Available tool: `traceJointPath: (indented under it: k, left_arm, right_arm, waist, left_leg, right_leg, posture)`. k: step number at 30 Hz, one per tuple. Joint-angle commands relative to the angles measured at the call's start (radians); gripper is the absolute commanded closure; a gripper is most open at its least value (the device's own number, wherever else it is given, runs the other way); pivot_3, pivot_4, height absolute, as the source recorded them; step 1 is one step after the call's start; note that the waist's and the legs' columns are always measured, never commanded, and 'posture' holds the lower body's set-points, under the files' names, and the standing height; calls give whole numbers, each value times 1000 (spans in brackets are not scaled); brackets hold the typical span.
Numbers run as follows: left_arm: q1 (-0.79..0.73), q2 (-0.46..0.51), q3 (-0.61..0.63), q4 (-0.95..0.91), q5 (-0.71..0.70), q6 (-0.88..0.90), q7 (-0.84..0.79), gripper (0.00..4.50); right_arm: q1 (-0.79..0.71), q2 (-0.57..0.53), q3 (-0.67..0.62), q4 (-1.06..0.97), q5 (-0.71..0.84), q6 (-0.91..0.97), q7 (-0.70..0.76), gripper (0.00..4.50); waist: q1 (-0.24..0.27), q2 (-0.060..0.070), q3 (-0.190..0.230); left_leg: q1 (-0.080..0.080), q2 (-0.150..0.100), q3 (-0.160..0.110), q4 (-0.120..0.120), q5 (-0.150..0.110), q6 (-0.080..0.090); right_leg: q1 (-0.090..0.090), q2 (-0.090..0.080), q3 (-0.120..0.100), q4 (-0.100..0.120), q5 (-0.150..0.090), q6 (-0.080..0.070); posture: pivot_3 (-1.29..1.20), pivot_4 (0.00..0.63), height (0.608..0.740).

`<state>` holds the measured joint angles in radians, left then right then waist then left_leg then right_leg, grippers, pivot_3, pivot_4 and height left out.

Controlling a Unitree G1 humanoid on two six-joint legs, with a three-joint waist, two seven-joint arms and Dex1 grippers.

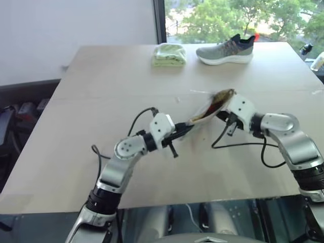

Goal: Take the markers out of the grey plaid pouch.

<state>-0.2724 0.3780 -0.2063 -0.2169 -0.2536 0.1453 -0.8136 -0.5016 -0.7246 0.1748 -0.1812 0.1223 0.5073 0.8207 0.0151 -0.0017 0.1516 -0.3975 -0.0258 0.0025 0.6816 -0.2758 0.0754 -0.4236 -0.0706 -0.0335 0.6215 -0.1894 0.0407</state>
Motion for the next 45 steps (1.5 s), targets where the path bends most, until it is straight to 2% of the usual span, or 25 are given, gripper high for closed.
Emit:
traceJointPath:
  k: [1, 6, 11, 19, 23, 28, 35, 40, 41, 45]
  left_arm:
    - [-11, 0, 9, -33, -11, 2, 5, 4500]
    - [-17, 1, 15, -12, -8, -8, 8, 4500]
    - [-15, -4, 6, 1, 1, -27, 7, 4500]
    - [-24, -27, -8, -20, -51, -17, -39, 4500]
    - [-13, -21, -1, -90, -169, 120, -75, 4500]
    - [7, -29, 11, -114, -245, 210, -74, 4500]
    - [21, -11, -48, -24, -134, 104, -116, 4500]
    - [31, -14, -74, -7, -86, 41, -127, 4500]
    - [35, -15, -75, -9, -84, 37, -126, 4500]
    - [43, -14, -75, -10, -78, 27, -122, 4500]
  right_arm:
    - [-25, -77, -83, -101, 55, 63, 66, 4475]
    - [-51, -192, -147, -171, 120, 169, 131, 4475]
    - [-82, -208, -145, -222, 153, 229, 128, 4475]
    - [-52, -156, -20, -187, 85, 164, 103, 4475]
    - [-72, -208, 9, -186, 52, 137, 154, 4475]
    - [-114, -305, 63, -235, 42, 119, 294, 4475]
    - [-111, -303, 173, -148, -65, -20, 368, 4475]
    - [-99, -285, 199, -146, -69, -48, 420, 2942]
    - [-93, -280, 203, -148, -71, -49, 424, 2306]
    - [-82, -244, 217, -136, -93, -52, 419, 684]
  waist:
    - [1, 0, 0]
    - [0, 0, 0]
    - [-1, 0, 0]
    - [-1, 0, 0]
    - [0, 0, 1]
    - [-1, 0, 1]
    - [-1, 0, 2]
    - [0, -1, 2]
    - [0, -1, 2]
    - [0, -1, 2]
  left_leg:
    - [0, 0, 0, 0, 0, 0]
    - [0, 0, 0, 0, 0, 0]
    - [0, 2, -1, 0, 0, 1]
    - [-1, 1, -1, 1, 0, 0]
    - [-1, 1, -1, 1, 0, 0]
    - [-1, 1, -1, 1, 0, 0]
    - [-1, 1, -1, 1, 0, 0]
    - [-1, 1, -1, 1, 2, -3]
    - [-1, 1, -1, 1, 2, -3]
    - [-1, 2, -1, 1, 2, -4]
  right_leg:
    - [0, 0, 0, 0, 0, 0]
    - [0, 0, 0, -1, 0, 0]
    - [0, -2, 0, -1, 0, 0]
    - [0, -3, 0, -1, 0, -1]
    - [0, -2, 0, -2, 0, 0]
    - [0, -2, 0, -3, 0, 0]
    - [0, 0, 0, -2, -2, -3]
    - [0, -1, 0, -3, -2, -3]
    - [0, -2, 0, -3, -2, -3]
    - [0, -3, 0, -3, -2, -3]
  posture:
    - [0, 150, 740]
    - [0, 150, 740]
    - [0, 150, 740]
    - [0, 150, 740]
    - [0, 150, 740]
    - [0, 150, 740]
    - [0, 150, 740]
    - [0, 150, 740]
    - [0, 150, 740]
    - [0, 150, 740]
